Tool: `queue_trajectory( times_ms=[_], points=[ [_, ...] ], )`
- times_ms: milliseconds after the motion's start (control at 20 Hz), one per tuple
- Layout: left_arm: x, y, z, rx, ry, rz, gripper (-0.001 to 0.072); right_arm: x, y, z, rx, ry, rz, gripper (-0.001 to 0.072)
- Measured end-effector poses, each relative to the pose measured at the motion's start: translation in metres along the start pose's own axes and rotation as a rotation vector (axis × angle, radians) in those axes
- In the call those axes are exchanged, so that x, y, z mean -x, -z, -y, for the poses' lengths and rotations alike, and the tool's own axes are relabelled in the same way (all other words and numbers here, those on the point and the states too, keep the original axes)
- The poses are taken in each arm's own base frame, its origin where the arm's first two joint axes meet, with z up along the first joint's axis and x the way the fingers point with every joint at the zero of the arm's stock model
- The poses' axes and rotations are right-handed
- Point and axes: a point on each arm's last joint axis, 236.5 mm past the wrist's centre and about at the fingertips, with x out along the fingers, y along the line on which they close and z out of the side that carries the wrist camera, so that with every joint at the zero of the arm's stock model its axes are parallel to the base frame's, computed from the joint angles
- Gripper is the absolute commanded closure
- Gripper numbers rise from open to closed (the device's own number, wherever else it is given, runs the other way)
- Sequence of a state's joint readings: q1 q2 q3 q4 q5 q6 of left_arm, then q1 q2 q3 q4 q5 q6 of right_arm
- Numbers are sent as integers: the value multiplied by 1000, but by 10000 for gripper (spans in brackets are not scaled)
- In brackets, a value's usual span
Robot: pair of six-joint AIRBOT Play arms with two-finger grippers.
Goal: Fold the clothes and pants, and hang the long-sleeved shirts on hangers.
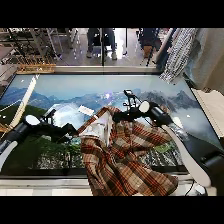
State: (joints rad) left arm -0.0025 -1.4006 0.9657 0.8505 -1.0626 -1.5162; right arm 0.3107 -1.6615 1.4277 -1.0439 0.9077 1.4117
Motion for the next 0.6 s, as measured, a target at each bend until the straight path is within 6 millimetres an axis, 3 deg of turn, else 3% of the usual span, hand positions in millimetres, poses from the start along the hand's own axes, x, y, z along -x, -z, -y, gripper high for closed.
queue_trajectory(
  times_ms=[50, 100, 200, 250, 350, 450, 550, 600],
  points=[
    [-7, 1, 1, 9, 4, 0, 71, -9, -4, 2, -6, 10, -6, 208],
    [-16, 4, 1, 13, 4, -12, 132, -18, -8, 3, -11, 16, -15, 282],
    [-32, 4, 1, 29, 1, -12, 526, -33, -11, 1, -16, 22, -33, 653],
    [-40, 0, 2, 42, 6, 4, 680, -39, -11, -1, -17, 22, -42, 658],
    [-45, -17, 9, 82, 41, 70, 686, -46, -16, -6, -2, 30, -41, 660],
    [-32, -46, 30, 87, 116, 147, 686, -35, -27, -9, 40, 51, -41, 660],
    [11, -85, 63, 27, 201, 243, 687, 6, -49, -14, 121, 106, -29, 660],
    [41, -103, 87, -22, 250, 292, 687, 41, -66, -21, 174, 141, -2, 660]
  ],
)
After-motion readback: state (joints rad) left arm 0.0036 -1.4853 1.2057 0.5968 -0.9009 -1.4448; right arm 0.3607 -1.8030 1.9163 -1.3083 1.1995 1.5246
